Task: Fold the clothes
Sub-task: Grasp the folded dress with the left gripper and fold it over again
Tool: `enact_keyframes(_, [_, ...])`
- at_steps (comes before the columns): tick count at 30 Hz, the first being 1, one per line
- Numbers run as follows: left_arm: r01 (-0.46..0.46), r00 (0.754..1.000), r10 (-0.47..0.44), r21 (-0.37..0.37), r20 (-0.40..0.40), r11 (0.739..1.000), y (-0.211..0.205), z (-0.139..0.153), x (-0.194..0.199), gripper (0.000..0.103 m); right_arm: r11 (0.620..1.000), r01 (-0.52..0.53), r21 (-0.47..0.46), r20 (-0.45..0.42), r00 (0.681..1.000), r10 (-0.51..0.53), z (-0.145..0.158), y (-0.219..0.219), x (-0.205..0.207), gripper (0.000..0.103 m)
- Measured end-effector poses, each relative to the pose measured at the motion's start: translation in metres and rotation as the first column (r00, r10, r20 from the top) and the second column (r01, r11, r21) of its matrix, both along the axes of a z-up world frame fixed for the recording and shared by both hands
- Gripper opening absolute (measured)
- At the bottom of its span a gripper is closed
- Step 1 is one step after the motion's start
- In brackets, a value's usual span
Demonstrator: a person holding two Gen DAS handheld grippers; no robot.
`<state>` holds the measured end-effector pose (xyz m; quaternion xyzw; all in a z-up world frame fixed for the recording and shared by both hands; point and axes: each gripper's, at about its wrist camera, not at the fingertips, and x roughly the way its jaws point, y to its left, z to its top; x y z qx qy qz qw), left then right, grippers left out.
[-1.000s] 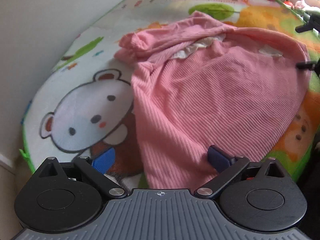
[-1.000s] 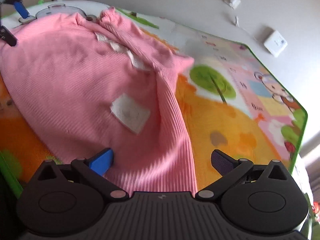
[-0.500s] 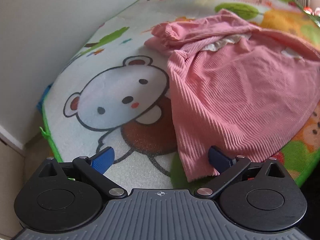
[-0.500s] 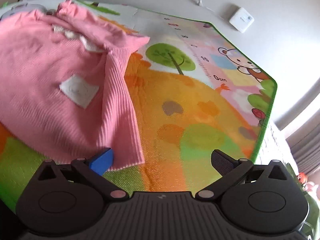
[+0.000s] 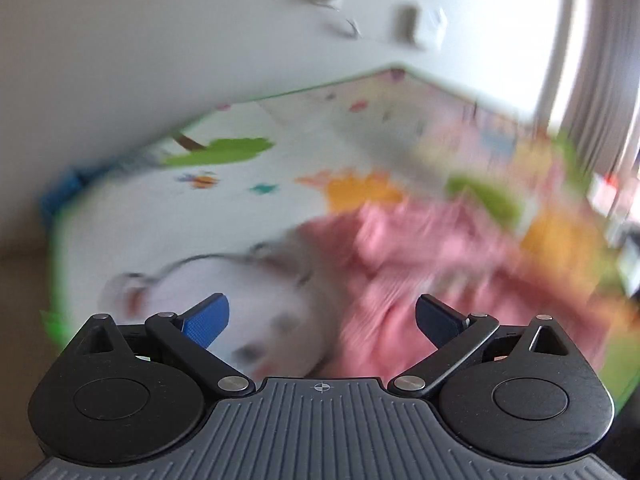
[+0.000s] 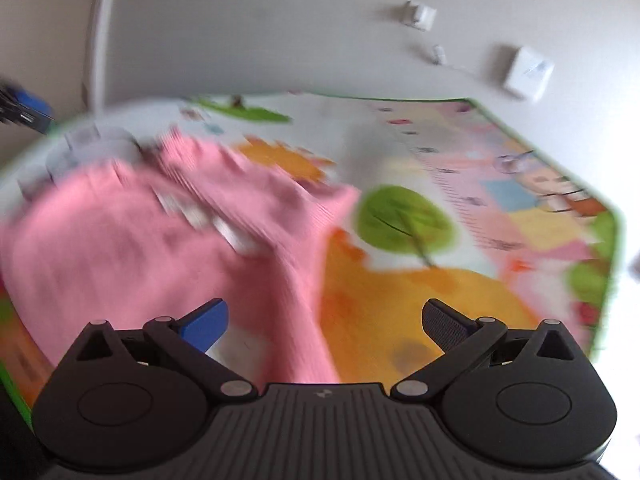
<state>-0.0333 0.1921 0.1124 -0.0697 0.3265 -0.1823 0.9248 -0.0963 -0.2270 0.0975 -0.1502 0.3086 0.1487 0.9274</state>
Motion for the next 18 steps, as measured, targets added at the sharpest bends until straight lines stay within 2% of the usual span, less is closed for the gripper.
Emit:
enact_keyframes(4, [-0.014, 0.99, -0.013, -0.192, -0.138, 0.981, -0.013, -0.011, 0.068, 0.102, 0.982, -0.019, 0.187, -0.126, 0.991, 0.044, 0.016, -0.001, 0.068, 0.103])
enact_keyframes(7, [0.006, 0.988, -0.03, -0.159, -0.153, 0.987, -0.034, -0.025, 0.103, 0.101, 0.955, 0.014, 0.295, -0.192, 0.98, 0.045, 0.012, -0.009, 0.126, 0.103])
enact_keyframes(11, [-0.015, 0.966, -0.04, -0.208, -0.255, 0.978, -0.045, -0.057, 0.135, 0.098, 0.907, 0.135, 0.4, -0.329, 0.944, 0.005, -0.021, -0.023, 0.2, 0.103])
enact_keyframes(13, [-0.048, 0.952, -0.026, -0.233, -0.305, 0.971, -0.042, -0.07, 0.145, 0.065, 0.883, 0.203, 0.424, -0.39, 0.92, -0.024, -0.043, -0.028, 0.226, 0.103])
enact_keyframes(14, [-0.066, 0.944, -0.019, -0.245, -0.33, 0.967, -0.04, -0.076, 0.149, 0.065, 0.877, 0.219, 0.428, -0.4, 0.916, -0.034, -0.05, -0.029, 0.235, 0.103])
enact_keyframes(17, [-0.079, 0.935, -0.028, -0.285, -0.354, 0.955, -0.032, -0.086, 0.156, 0.078, 0.875, 0.218, 0.433, -0.393, 0.919, -0.035, -0.063, -0.028, 0.25, 0.103])
enact_keyframes(18, [-0.069, 0.935, -0.043, -0.301, -0.351, 0.951, -0.032, -0.086, 0.158, 0.086, 0.873, 0.209, 0.44, -0.388, 0.921, -0.026, -0.065, -0.026, 0.255, 0.103])
